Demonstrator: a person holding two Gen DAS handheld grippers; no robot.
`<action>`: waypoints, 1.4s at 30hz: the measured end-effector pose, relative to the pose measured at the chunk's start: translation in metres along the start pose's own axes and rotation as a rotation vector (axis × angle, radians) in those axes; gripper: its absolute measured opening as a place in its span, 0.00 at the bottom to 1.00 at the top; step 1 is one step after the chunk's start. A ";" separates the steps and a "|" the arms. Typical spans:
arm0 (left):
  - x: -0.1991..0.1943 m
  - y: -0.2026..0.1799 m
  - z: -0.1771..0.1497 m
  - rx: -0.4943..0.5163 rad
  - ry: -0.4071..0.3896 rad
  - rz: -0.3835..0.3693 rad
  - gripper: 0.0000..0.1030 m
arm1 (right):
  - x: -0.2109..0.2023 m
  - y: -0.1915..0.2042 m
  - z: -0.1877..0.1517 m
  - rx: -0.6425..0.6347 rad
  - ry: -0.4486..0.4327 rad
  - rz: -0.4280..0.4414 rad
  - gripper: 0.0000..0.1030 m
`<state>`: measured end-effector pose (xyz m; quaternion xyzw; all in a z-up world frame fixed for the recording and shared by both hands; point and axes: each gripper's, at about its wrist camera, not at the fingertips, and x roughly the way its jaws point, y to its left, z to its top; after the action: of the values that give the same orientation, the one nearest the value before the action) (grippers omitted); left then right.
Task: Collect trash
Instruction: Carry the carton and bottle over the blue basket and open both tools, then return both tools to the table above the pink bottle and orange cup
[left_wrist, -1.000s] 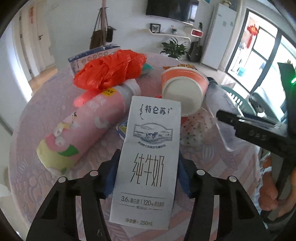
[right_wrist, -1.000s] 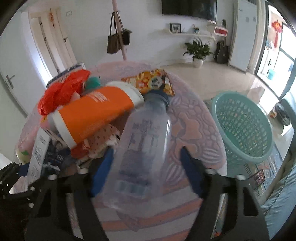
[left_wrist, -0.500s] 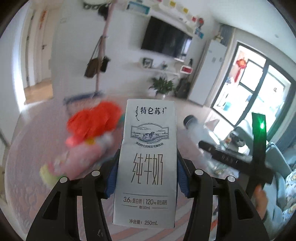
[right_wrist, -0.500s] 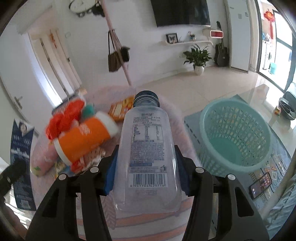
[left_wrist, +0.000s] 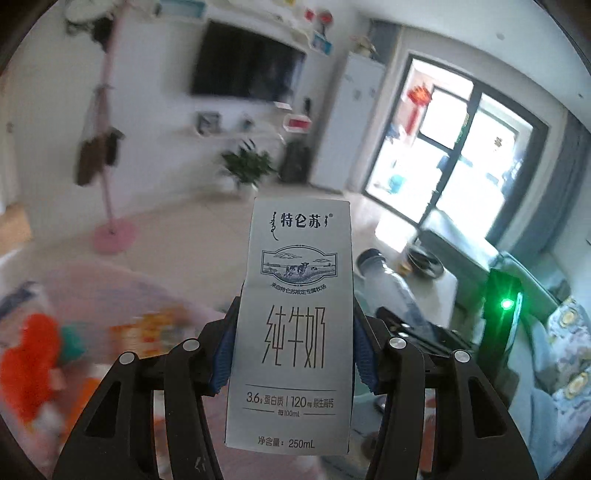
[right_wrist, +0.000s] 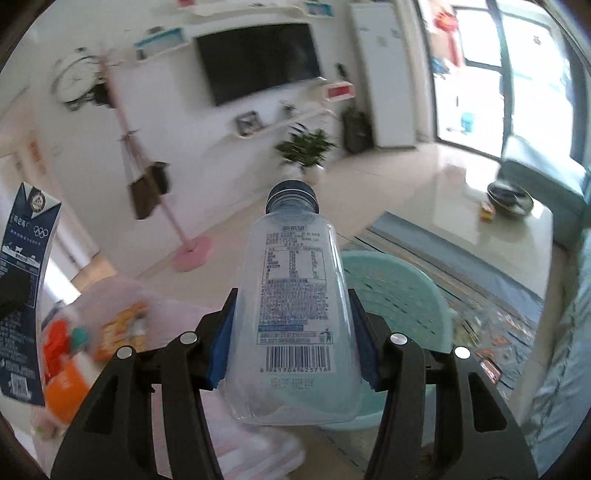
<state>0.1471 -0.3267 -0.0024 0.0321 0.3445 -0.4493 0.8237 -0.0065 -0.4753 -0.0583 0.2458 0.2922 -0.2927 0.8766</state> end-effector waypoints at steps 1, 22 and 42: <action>0.016 -0.001 0.000 -0.004 0.024 -0.007 0.50 | 0.011 -0.007 -0.001 0.015 0.022 -0.017 0.50; 0.101 0.016 -0.033 -0.071 0.180 -0.065 0.71 | 0.054 -0.046 -0.024 0.079 0.137 -0.078 0.52; -0.141 0.107 -0.057 -0.216 -0.178 0.079 0.77 | -0.087 0.120 -0.028 -0.227 -0.109 0.234 0.59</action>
<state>0.1475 -0.1407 0.0111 -0.0829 0.3150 -0.3779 0.8667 0.0051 -0.3419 0.0102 0.1613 0.2448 -0.1666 0.9414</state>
